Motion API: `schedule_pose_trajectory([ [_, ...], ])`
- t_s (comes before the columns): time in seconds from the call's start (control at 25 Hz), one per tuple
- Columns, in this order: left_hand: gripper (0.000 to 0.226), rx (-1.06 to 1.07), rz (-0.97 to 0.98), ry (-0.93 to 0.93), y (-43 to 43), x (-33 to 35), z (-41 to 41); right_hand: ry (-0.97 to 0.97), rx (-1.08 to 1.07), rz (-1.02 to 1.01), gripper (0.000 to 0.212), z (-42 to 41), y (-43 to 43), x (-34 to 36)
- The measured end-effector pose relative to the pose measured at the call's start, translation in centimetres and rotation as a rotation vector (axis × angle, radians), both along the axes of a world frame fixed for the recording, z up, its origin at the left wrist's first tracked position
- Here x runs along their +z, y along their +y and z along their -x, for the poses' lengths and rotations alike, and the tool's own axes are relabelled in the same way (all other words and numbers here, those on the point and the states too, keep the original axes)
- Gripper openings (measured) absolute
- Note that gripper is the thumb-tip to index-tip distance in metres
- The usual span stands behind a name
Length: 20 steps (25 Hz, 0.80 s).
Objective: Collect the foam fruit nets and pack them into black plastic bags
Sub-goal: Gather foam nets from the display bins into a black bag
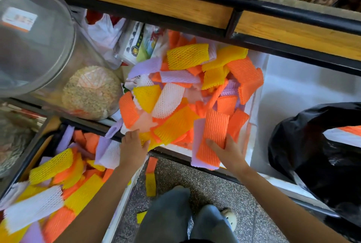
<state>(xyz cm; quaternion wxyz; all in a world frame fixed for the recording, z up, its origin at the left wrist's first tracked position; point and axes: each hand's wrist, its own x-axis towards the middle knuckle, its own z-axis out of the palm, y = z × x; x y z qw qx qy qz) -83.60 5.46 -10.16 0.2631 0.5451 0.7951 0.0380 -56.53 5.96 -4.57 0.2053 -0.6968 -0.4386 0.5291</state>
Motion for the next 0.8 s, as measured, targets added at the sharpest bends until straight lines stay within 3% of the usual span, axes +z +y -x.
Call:
schedule_pose_trajectory([
  [0.16, 0.026, 0.199, -0.102, -0.325, 0.1, 0.9, -1.8, -0.008, 0.102, 0.041, 0.056, -0.1, -1.0, -0.4],
  [0.24, 0.009, 0.364, -0.248, -0.357, -0.3, 2.1, -2.8, -0.014, 0.12, 0.028, 0.053, -0.1, -1.4, -0.4],
  [0.44, 0.006, 0.603, -0.664, -0.323, -4.2, 5.3, -4.7, -0.187, 0.143, -0.067, 0.049, -1.5, -2.3, -0.2],
  [0.6, 0.021, 0.745, -0.905, -0.282, -8.6, 8.0, -6.9, -0.146, 0.254, -0.09, 0.053, -2.8, -4.5, 0.6],
  [0.68, 0.023, 0.762, -0.969, -0.311, -11.1, 8.5, -8.8, -0.07, 0.295, -0.107, 0.051, -3.2, -6.0, 1.2],
  [0.8, 0.023, 0.736, -0.888, -0.402, -15.6, 7.4, -12.9, 0.024, 0.365, -0.075, 0.047, -3.6, -8.7, 1.5],
])
